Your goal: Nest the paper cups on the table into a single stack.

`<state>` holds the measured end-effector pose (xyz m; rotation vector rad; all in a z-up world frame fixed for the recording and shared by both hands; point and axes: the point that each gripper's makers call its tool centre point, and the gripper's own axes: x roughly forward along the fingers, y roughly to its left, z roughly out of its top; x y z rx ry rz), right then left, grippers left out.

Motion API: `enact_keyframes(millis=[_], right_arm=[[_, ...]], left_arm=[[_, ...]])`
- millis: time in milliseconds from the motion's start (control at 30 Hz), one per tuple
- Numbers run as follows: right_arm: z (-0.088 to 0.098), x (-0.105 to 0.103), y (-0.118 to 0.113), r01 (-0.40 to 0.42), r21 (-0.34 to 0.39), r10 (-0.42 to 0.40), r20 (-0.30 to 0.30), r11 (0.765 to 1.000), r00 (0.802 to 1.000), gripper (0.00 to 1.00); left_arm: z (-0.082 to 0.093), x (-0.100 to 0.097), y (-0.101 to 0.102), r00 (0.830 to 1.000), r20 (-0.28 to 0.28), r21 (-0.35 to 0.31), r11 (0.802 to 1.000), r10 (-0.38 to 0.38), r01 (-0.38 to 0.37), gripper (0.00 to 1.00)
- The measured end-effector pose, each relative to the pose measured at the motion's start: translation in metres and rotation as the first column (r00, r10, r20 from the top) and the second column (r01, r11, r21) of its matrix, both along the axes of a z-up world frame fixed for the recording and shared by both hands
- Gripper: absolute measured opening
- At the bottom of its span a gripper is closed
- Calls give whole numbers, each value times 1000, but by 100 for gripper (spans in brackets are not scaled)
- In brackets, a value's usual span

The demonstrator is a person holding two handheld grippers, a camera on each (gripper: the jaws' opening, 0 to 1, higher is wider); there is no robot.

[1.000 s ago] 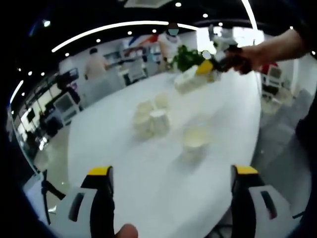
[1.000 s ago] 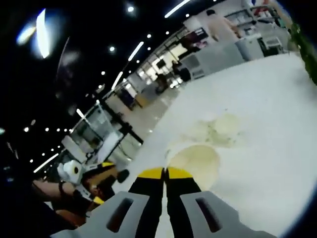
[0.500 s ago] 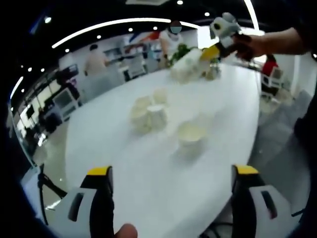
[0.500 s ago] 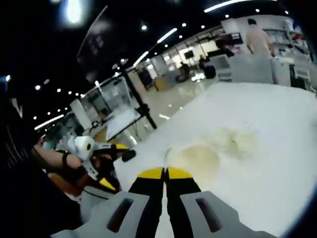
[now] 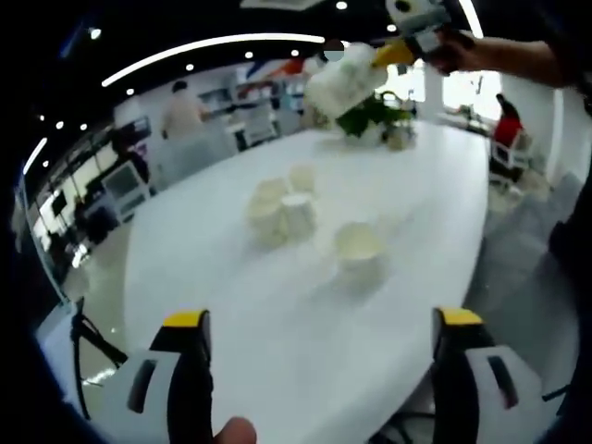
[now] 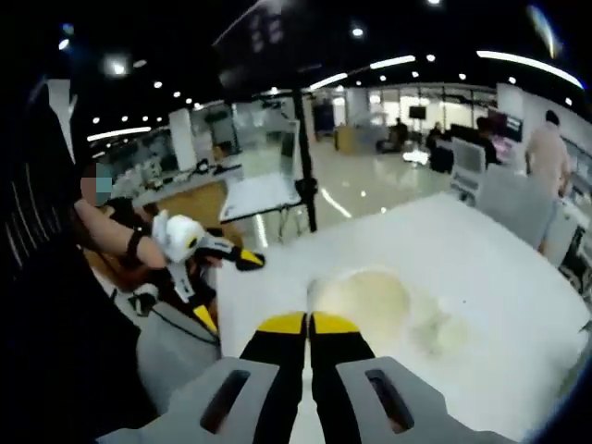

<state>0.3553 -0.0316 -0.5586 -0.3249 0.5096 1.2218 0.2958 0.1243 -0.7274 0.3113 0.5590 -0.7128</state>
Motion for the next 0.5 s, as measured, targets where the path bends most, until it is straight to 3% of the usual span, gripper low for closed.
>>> enact_keyframes(millis=[200,300,500], right_arm=[[10,4,8,-63,-82,67,49,995,997,0],[14,6,6,-103,-171,120,91,980,989,0],[24,-4,13,-184,-239,210,91,954,973,0]], left_arm=[[-3,-1,0,1000,1,0,1000,0,0,99],[-5,0,2,1000,0,6,1000,9,-9,99],[-8,-1,3,1000,-4,0,1000,19,-19,99]])
